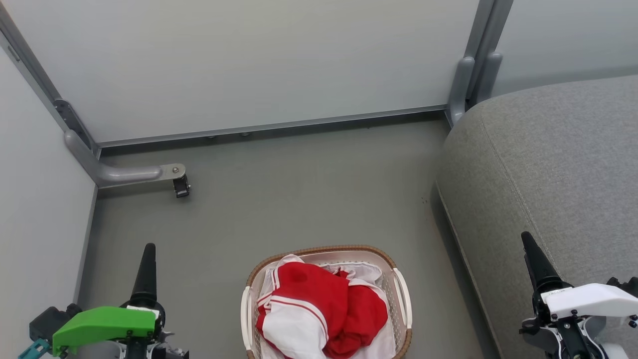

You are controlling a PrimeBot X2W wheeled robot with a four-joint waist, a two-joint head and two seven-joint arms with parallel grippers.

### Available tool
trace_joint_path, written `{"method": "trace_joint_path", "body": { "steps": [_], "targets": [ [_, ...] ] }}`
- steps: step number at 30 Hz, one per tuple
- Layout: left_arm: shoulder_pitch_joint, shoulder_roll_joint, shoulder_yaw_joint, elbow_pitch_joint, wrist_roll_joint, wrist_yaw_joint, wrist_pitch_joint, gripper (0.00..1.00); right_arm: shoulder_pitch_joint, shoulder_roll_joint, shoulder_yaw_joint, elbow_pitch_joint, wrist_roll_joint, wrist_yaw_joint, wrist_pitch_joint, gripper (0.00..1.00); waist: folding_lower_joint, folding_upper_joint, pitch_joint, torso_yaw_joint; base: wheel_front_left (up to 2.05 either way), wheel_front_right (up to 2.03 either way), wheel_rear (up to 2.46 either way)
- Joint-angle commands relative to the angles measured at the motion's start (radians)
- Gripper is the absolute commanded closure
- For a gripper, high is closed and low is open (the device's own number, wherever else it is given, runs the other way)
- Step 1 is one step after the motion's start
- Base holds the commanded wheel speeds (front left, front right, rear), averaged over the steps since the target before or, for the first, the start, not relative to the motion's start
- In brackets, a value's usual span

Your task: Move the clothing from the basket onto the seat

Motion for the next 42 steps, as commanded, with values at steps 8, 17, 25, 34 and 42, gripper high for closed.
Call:
{"method": "trace_joint_path", "body": {
  "steps": [8,17,25,34,42],
  "targets": [
    [-0.002,0.011,-0.031,-0.014,0.19,0.02,-0.039,0.0,-0.002,-0.027,0.015,-0.035,-0.161,0.0,-0.041,0.0,0.0,-0.0001,0.002,0.0,0.0,0.0,0.0],
    [0.007,0.021,-0.062,0.001,0.342,0.04,-0.074,0.0,0.006,-0.036,0.029,-0.041,-0.302,0.0,-0.075,0.0,0.0,-0.0001,0.0,0.002,0.0,0.0,0.0],
    [-0.001,0.026,-0.086,0.013,0.451,0.054,-0.101,0.0,-0.001,-0.047,0.046,-0.029,-0.414,0.0,-0.103,0.0,0.0,-0.0001,0.005,0.006,0.0,0.0,0.0],
    [-0.034,0.034,-0.117,0.032,0.573,0.051,-0.131,0.0,-0.047,-0.071,0.077,-0.001,-0.528,0.0,-0.132,0.0,0.0,-0.0001,0.01,0.011,0.0,0.0,0.0],
    [-0.038,0.039,-0.132,0.038,0.668,0.063,-0.154,0.0,-0.063,-0.079,0.1,0.015,-0.611,0.0,-0.156,0.0,0.0,-0.0001,0.007,0.013,0.0,0.0,0.0]
  ]
}}
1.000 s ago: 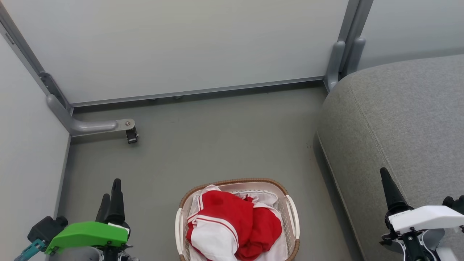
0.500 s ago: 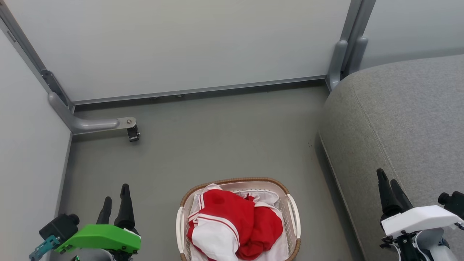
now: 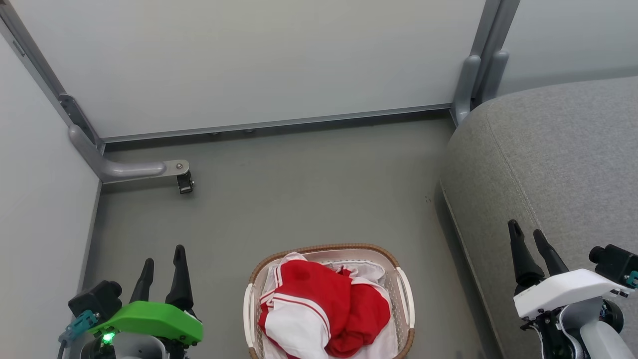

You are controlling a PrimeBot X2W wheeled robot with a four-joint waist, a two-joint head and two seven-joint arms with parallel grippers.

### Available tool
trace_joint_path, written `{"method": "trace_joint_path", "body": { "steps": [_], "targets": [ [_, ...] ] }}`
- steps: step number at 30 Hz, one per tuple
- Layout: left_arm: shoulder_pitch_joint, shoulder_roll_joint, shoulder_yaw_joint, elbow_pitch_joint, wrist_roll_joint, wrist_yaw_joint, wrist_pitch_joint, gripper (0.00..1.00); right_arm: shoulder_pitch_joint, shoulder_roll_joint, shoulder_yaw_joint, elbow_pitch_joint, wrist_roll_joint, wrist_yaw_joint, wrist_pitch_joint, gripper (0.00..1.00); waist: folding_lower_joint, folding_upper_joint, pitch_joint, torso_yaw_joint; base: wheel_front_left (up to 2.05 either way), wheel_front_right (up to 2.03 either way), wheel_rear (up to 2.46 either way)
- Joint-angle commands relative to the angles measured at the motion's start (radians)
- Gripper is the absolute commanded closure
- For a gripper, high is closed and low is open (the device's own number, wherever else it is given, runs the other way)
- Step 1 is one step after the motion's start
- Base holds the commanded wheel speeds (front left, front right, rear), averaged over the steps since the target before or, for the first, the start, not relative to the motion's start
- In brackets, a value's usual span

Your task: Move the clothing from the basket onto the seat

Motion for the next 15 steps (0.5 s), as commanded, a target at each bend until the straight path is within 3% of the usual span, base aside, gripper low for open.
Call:
{"method": "trace_joint_path", "body": {
  "steps": [1,15],
  "targets": [
    [-0.023,0.009,-0.002,-0.002,0.032,0.007,-0.011,0.0,-0.019,-0.01,0.007,0.0,-0.028,0.0,-0.011,0.0,0.0,-0.0001,-0.001,0.0,0.0,0.0,0.0],
    [0.04,0.0,-0.013,-0.01,0.173,0.038,-0.047,0.0,0.027,-0.011,0.034,0.0,-0.196,0.0,-0.048,0.0,0.0,-0.0001,-0.007,-0.002,0.0,0.0,0.0]
  ]
}}
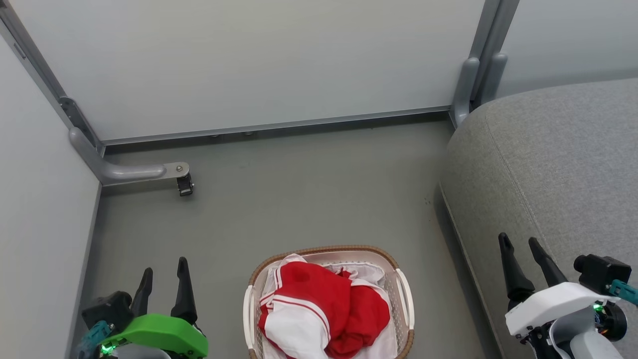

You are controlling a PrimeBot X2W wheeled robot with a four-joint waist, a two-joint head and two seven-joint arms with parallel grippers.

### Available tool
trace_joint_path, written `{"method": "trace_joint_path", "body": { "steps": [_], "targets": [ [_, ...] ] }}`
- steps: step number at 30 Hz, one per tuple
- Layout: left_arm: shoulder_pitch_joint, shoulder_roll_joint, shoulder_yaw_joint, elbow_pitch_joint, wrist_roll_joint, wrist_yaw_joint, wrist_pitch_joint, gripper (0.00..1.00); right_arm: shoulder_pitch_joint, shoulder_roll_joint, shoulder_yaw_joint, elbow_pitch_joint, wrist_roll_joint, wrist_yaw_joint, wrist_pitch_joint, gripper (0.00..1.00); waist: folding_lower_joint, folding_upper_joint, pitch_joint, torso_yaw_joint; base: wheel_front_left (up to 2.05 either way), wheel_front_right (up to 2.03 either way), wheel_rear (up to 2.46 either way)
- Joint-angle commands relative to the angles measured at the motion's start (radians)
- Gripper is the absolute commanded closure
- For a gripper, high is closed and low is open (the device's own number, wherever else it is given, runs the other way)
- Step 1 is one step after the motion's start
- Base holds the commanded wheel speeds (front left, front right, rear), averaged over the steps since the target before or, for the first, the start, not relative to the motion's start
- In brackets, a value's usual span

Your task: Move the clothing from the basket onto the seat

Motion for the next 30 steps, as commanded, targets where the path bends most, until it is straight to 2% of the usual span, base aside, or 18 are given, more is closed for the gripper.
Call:
{"method": "trace_joint_path", "body": {
  "steps": [1,16,30],
  "targets": [
    [0.01,0.0,0.001,-0.012,0.032,0.007,-0.011,0.0,0.008,-0.002,0.002,-0.014,-0.031,0.0,-0.011,0.0,0.0,0.0,-0.001,0.0,0.0,0.0,0.0],
    [0.09,-0.016,0.022,-0.038,0.151,0.021,-0.044,0.0,0.076,0.025,0.005,-0.013,-0.177,0.0,-0.045,0.0,0.0,0.0,-0.014,-0.001,0.0,0.0,0.0],
    [0.127,-0.019,-0.001,-0.032,0.288,0.017,-0.074,0.0,0.095,0.032,-0.003,-0.007,-0.331,0.0,-0.076,0.0,0.0,0.0,-0.013,-0.007,0.0,0.0,0.0]
  ]
}}
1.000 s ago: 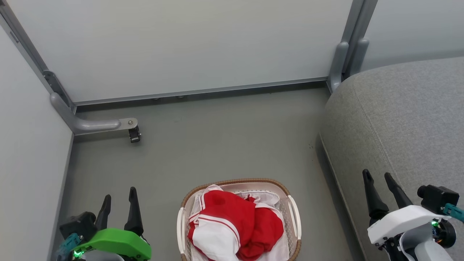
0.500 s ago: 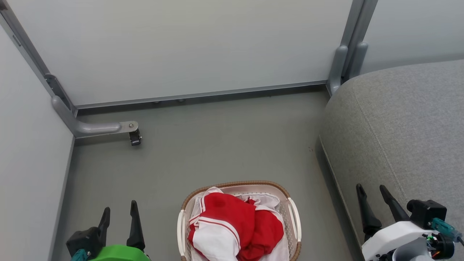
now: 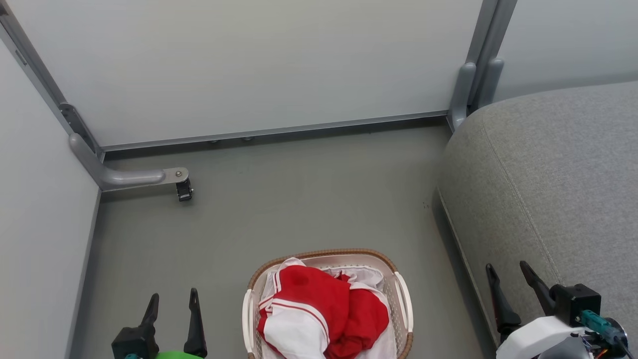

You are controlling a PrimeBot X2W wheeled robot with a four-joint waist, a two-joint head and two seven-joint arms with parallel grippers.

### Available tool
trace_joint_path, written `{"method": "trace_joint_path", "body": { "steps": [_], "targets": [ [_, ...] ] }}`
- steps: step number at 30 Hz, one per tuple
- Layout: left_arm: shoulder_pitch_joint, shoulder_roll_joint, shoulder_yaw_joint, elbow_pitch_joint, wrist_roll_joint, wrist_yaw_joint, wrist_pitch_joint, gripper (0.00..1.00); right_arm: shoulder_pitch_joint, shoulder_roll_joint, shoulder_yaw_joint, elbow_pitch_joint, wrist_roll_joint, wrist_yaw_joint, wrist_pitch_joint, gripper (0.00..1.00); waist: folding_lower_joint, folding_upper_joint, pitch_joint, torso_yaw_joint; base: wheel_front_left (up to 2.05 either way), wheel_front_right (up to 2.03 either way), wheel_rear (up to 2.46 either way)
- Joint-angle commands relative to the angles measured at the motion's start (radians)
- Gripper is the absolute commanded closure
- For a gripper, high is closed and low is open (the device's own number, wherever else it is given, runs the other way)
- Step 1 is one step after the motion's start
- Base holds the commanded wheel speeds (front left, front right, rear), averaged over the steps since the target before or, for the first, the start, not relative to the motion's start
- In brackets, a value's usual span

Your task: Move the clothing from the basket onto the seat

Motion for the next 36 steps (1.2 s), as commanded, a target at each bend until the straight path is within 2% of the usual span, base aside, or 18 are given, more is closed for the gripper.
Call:
{"method": "trace_joint_path", "body": {
  "steps": [1,9,21,29,36],
  "targets": [
    [0.012,0.002,-0.008,0.002,0.029,-0.004,-0.01,0.0,0.005,-0.002,0.004,0.001,-0.021,0.0,-0.011,0.0,0.0,0.0,0.003,-0.003,0.0,0.0,0.0],
    [-0.004,0.002,-0.06,0.033,0.071,0.002,-0.024,0.0,-0.025,-0.007,0.018,-0.006,-0.064,0.0,-0.025,0.0,0.0,0.0,0.058,-0.02,0.0,0.0,0.0],
    [-0.235,0.003,-0.232,0.147,0.118,0.049,-0.045,0.0,-0.197,-0.047,0.08,-0.082,-0.074,0.0,-0.045,0.0,0.0,0.0,0.351,-0.122,0.0,0.0,0.0],
    [-0.465,0.004,-0.328,0.395,0.082,0.047,-0.042,0.0,-0.306,-0.044,0.123,-0.113,-0.024,0.0,-0.044,0.0,0.0,0.0,0.516,-0.203,0.0,0.0,0.0],
    [-0.686,0.004,-0.427,0.651,0.043,0.067,-0.028,0.0,-0.383,-0.036,0.163,-0.139,0.009,0.0,-0.044,0.0,0.0,0.0,0.652,-0.258,0.0,0.0,0.0]
  ]
}}
